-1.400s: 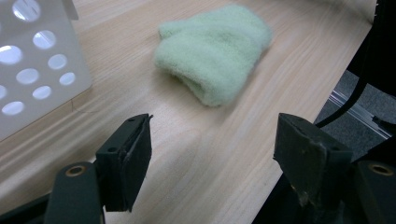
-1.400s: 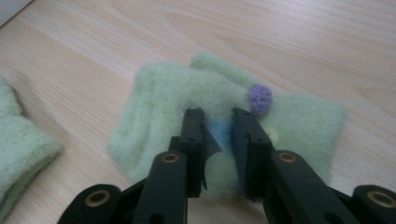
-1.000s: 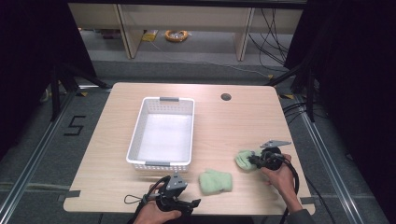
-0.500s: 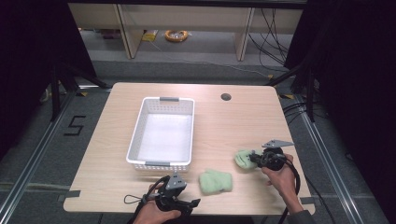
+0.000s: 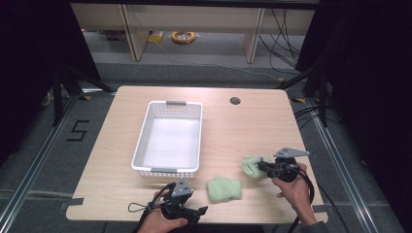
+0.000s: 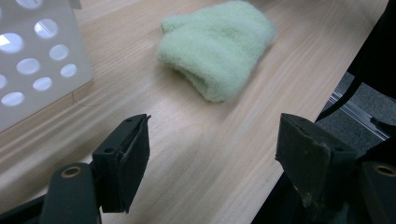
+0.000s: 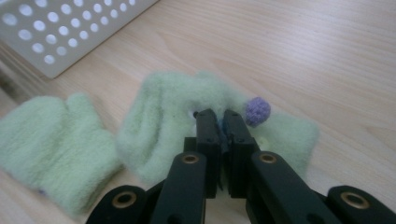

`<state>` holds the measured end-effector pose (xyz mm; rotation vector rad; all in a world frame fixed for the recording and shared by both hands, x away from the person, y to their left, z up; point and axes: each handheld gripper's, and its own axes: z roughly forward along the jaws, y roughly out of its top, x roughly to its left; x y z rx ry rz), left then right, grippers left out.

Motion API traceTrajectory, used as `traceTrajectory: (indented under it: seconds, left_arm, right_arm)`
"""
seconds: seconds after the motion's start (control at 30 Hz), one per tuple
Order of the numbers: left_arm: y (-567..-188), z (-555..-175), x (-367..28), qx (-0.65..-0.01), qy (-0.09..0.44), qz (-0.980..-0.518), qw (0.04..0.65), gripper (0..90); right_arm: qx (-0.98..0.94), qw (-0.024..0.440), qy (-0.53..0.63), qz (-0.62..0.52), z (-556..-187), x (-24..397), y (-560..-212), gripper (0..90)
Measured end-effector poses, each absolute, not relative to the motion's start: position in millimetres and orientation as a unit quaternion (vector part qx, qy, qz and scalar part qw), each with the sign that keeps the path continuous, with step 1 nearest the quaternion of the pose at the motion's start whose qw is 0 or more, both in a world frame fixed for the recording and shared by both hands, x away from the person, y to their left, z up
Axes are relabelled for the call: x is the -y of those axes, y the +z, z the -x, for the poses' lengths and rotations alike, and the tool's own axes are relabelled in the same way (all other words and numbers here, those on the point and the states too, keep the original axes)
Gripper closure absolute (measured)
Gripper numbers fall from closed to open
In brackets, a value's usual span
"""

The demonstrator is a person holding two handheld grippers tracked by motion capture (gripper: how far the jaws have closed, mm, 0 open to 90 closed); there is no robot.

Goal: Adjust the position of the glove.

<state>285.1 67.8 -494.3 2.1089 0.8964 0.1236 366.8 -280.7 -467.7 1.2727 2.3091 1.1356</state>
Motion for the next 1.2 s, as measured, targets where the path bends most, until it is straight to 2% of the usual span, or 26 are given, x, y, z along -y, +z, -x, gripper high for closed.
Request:
traceTrajectory:
  seconds: [0.53, 0.87, 1.2]
  left_arm:
    - [-494.2, -287.0, -71.4, -0.356, 0.057, -0.838, 0.409, 25.6]
    - [-494.1, -286.1, -70.4, -0.364, 0.053, -0.831, 0.418, 25.6]
    - [-492.5, -285.4, -70.0, -0.365, 0.055, -0.827, 0.424, 25.6]
  right_arm:
    - [-0.8, 0.13, 0.413, -0.415, -345.2, 260.2, -454.0, 87.2]
    - [-0.812, 0.102, 0.424, -0.388, -318.4, 225.2, -448.2, 87.1]
    - [-0.822, 0.09, 0.423, -0.37, -310.1, 197.4, -450.3, 87.1]
